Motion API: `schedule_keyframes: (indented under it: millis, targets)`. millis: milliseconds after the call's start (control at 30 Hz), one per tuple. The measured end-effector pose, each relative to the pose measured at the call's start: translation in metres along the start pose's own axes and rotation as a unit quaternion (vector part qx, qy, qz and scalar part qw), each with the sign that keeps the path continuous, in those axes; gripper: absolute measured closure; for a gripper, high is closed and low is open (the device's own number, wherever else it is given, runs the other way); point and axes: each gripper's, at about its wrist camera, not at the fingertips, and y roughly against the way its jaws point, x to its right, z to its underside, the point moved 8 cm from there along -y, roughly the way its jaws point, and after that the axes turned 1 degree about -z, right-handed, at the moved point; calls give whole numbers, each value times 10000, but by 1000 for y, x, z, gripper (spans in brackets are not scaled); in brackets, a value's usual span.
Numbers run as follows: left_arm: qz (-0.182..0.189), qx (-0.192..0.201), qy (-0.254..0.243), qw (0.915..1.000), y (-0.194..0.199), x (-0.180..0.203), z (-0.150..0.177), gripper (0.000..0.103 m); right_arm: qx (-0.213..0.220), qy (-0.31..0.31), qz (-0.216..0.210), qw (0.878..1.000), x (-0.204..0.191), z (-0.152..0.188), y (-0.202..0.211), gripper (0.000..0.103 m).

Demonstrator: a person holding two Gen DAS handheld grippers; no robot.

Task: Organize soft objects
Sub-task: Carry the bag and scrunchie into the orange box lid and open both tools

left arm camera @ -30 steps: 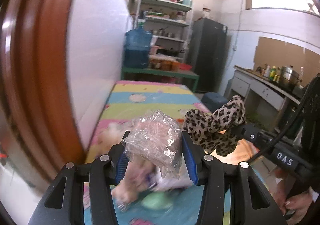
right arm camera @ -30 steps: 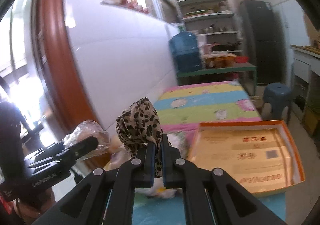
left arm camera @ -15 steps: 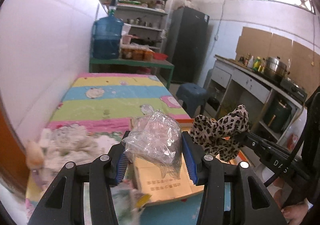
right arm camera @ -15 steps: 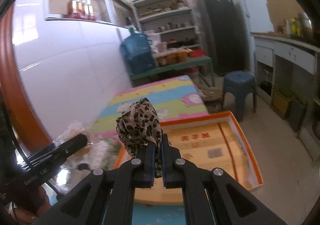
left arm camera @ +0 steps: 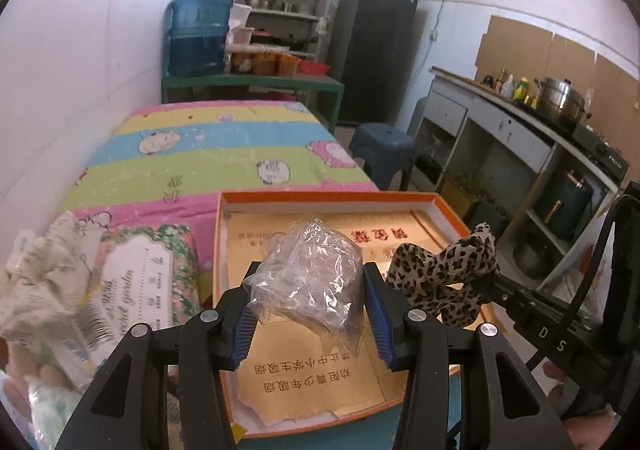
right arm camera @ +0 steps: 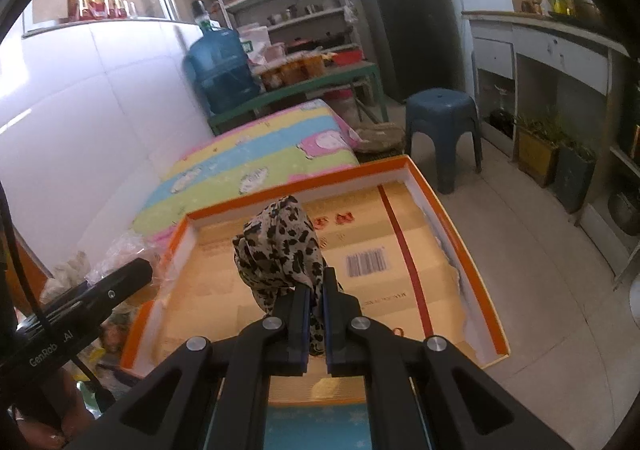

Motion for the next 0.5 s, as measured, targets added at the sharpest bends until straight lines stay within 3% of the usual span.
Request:
schedule_keyframes:
  millis: [500]
  targets:
    - [-80,-254,-86,9996,-31,4,15,53,-226,-136,179,9995,17,12,-20,97]
